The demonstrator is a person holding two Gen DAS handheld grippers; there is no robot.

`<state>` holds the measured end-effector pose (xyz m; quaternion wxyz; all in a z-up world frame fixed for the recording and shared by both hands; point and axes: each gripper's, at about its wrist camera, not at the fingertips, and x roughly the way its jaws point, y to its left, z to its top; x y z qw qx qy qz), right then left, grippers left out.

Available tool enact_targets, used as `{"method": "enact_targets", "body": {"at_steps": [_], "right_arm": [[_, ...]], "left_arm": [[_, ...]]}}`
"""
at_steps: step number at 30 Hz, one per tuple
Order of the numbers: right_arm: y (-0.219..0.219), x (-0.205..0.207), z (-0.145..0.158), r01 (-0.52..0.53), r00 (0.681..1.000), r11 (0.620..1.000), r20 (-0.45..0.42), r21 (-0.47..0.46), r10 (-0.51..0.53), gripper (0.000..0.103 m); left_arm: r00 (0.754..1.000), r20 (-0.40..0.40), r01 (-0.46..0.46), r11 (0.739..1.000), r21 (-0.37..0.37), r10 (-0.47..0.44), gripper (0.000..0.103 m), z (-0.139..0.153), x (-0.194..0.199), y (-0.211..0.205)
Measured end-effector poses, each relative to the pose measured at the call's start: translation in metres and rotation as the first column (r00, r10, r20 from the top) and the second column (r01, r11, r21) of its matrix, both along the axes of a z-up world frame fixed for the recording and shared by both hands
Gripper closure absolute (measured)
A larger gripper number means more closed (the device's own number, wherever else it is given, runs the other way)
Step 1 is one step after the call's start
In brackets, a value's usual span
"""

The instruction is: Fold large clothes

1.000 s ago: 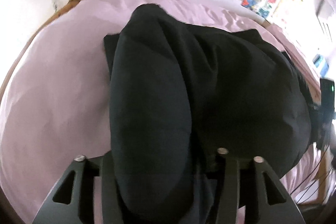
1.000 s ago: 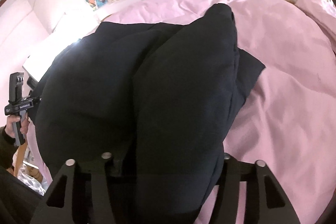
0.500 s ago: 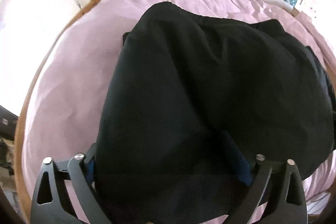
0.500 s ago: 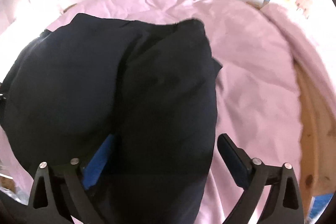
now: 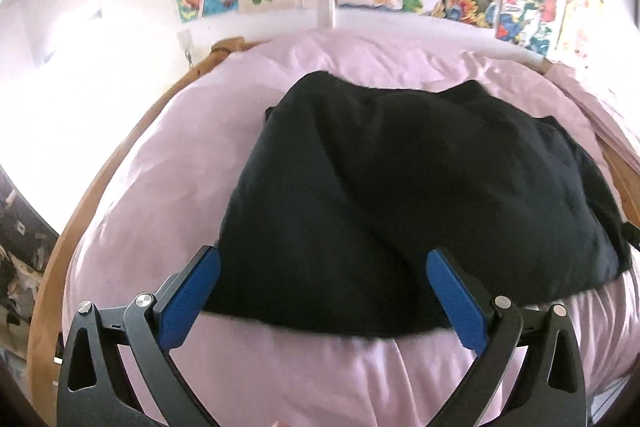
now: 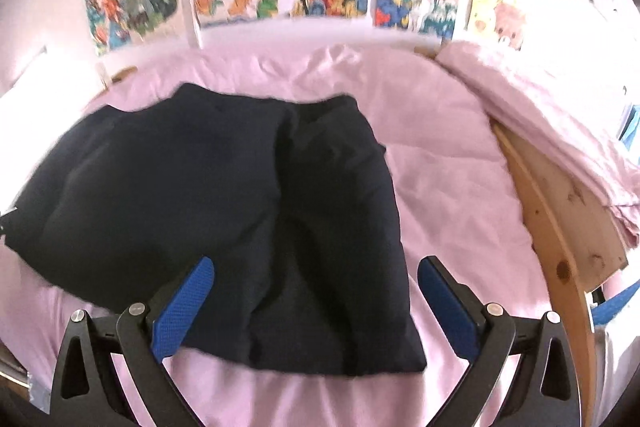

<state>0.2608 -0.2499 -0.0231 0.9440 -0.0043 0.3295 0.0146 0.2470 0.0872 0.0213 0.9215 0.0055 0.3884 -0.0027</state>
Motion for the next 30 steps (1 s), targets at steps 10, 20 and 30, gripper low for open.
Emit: {"method": "enact_targets", "body": {"at_steps": [10,20,30], "right_arm": [[0.015,-0.068,0.018,-0.023,0.991,0.992,0.131,0.127,0.006,0.0],[0.015,-0.113,0.026,-0.009,0.966,0.988,0.255,0.154,-0.031,0.0],[0.038,-0.16,0.018,-0.043,0.944,0.991,0.33,0.123,0.0,0.0]], "left_arm": [[0.994,0.093,0.07,0.995,-0.076,-0.062,0.002,0.022,-0.058,-0.019],[0.97,0.223,0.105,0.994,-0.033,-0.095,0.002,0.035,-0.098,-0.03],[0.92,0.372,0.129,0.992,0.013,-0.125,0.002,0.043,-0.138,-0.037]]}}
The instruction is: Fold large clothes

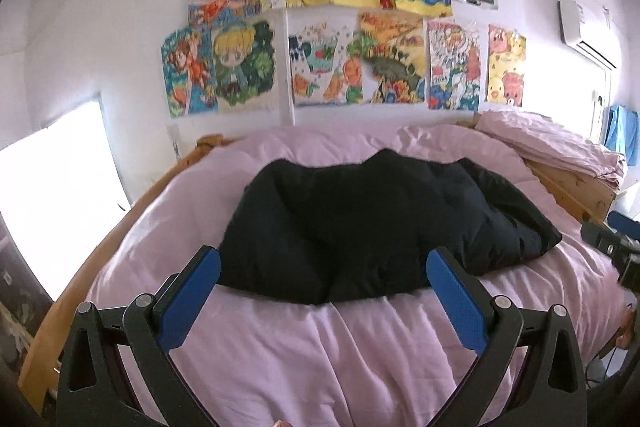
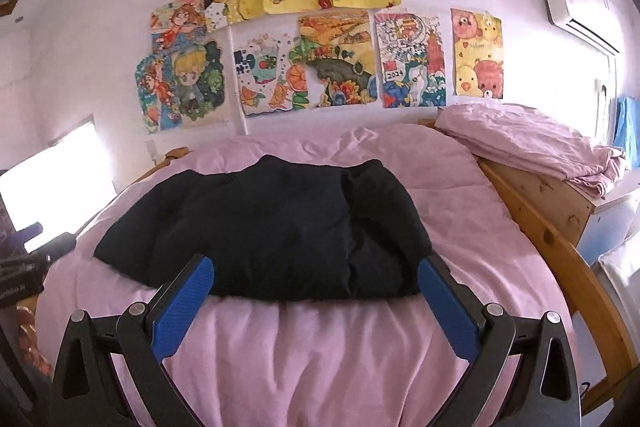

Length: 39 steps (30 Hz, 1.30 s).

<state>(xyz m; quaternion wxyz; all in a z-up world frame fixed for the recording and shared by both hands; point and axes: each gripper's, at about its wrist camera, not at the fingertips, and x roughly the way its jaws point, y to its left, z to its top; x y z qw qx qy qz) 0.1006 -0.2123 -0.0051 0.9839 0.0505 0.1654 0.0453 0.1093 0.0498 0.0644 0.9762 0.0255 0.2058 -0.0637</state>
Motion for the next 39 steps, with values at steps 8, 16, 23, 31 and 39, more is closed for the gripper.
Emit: {"method": "enact_targets", "body": {"at_steps": [8,16,23,31,39], "right_arm": [[0.023,-0.027,-0.008,-0.042,0.998,0.999,0.037,-0.025,0.043,0.0],[0.038,-0.049,-0.012,-0.075,0.994,0.996,0.074,-0.054,0.079,0.0],[0.041,-0.061,-0.018,-0.071,0.993,0.995,0.086,-0.064,0.077,0.0],[0.047,-0.074,-0.026,-0.067,0.991,0.992,0.107,-0.104,0.079,0.0],[0.041,-0.07,-0.029,-0.044,0.996,0.997,0.079,-0.065,0.049,0.0]], "left_arm": [[0.995,0.096,-0.042,0.998,0.036,0.038,0.001,-0.003,-0.032,0.005],[0.997,0.047,-0.062,0.997,0.043,0.06,0.001,-0.027,-0.047,0.007],[0.994,0.069,-0.087,0.994,0.059,0.083,0.001,-0.04,-0.067,0.004],[0.997,0.049,-0.054,0.998,-0.01,0.055,0.002,-0.043,-0.077,0.005],[0.998,0.015,-0.062,0.998,-0.015,0.063,0.002,-0.041,-0.076,0.005]]}}
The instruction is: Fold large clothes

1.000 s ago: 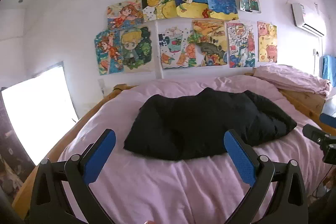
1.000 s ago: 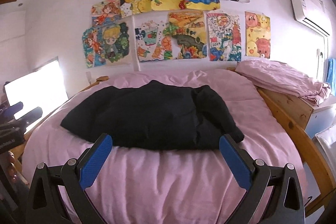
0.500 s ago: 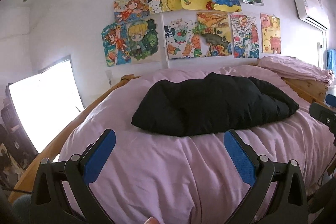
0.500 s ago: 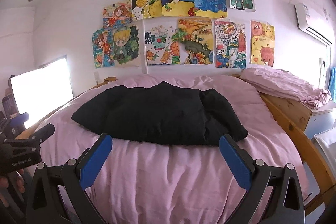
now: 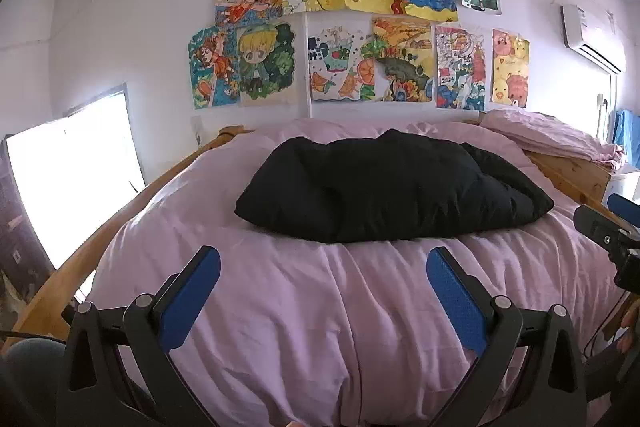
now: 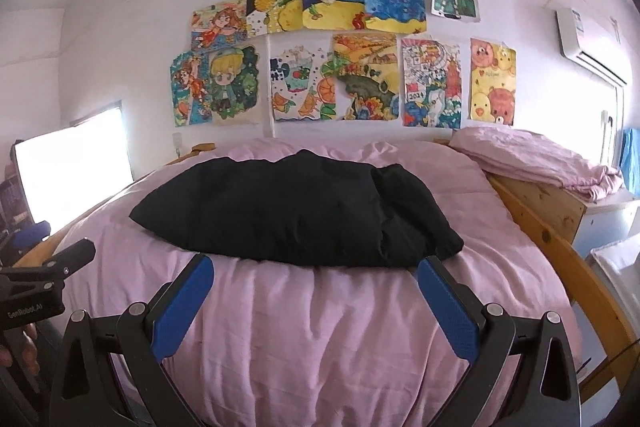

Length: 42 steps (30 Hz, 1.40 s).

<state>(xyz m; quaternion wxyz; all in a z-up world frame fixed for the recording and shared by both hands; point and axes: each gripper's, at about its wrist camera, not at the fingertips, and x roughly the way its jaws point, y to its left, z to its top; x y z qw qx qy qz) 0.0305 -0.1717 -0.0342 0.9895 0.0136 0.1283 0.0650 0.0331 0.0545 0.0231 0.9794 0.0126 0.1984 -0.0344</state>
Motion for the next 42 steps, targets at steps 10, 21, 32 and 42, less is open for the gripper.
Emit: {"method": "enact_targets", "body": {"at_steps": [10,21,32,42], "right_arm": [[-0.0036,0.0044,-0.0023,-0.014,1.0,1.0,-0.026,0.006,0.014,0.0],[-0.0058,0.0047,-0.0032,-0.016,1.0,1.0,-0.027,0.008,0.016,0.0],[-0.0072,0.005,-0.0035,-0.015,1.0,1.0,-0.027,0.011,0.015,0.0],[-0.0071,0.006,-0.0051,-0.012,0.999,1.0,-0.031,0.016,0.013,0.0]], "left_arm": [[1.0,-0.003,-0.004,1.0,0.002,0.004,0.002,0.0002,-0.001,0.0005],[1.0,-0.003,-0.006,1.0,0.004,0.006,0.002,-0.0015,-0.001,0.0052],[1.0,-0.004,-0.005,1.0,0.008,0.005,0.002,-0.0016,-0.0007,0.0064],[1.0,-0.007,-0.001,1.0,0.009,0.001,0.002,-0.0016,0.0002,0.0097]]}}
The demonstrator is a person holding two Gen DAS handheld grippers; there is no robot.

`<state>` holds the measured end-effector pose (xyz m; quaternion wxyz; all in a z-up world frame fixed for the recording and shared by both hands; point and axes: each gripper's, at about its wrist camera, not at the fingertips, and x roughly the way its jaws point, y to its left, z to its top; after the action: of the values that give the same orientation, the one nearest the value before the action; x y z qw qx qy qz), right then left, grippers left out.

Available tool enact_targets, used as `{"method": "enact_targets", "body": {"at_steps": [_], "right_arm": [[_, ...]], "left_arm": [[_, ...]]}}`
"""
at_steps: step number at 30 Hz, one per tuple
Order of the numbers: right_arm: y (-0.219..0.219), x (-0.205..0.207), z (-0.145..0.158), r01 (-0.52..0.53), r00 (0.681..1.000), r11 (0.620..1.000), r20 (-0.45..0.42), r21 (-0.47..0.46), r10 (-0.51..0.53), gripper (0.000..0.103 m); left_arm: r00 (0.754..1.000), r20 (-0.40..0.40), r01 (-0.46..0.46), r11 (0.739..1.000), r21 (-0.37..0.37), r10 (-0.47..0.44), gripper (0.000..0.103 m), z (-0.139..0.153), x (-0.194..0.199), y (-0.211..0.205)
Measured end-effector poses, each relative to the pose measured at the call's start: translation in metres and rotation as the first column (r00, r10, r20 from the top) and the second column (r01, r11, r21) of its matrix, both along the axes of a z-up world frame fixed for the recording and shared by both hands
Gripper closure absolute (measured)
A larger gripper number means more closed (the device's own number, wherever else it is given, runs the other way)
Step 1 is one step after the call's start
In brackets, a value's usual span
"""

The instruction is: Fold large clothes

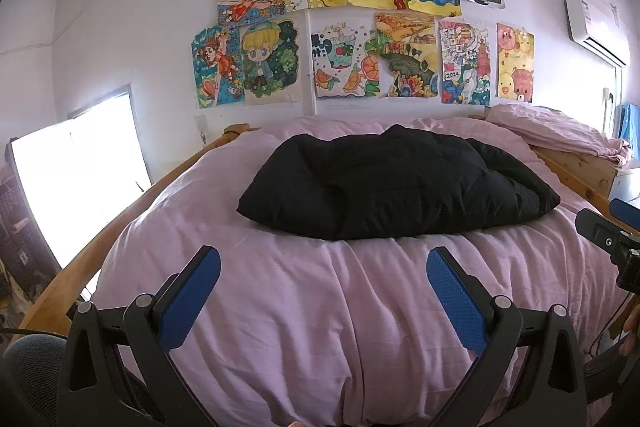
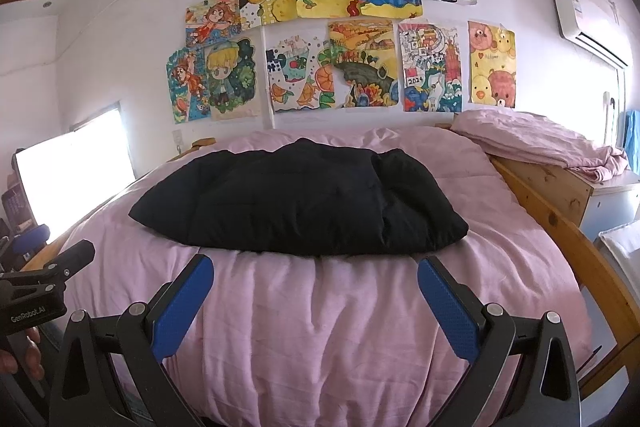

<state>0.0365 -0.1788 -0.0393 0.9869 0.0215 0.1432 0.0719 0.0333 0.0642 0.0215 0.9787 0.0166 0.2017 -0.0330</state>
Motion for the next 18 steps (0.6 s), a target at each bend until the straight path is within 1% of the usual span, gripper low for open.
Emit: {"method": "enact_targets", "body": {"at_steps": [18], "right_arm": [[0.0008,0.0,0.0008,0.003,1.0,1.0,0.0,0.003,-0.003,0.0]], "left_arm": [[1.0,0.001,0.005,1.0,0.001,-0.005,0.002,-0.0002,0.0012,0.0055]]}}
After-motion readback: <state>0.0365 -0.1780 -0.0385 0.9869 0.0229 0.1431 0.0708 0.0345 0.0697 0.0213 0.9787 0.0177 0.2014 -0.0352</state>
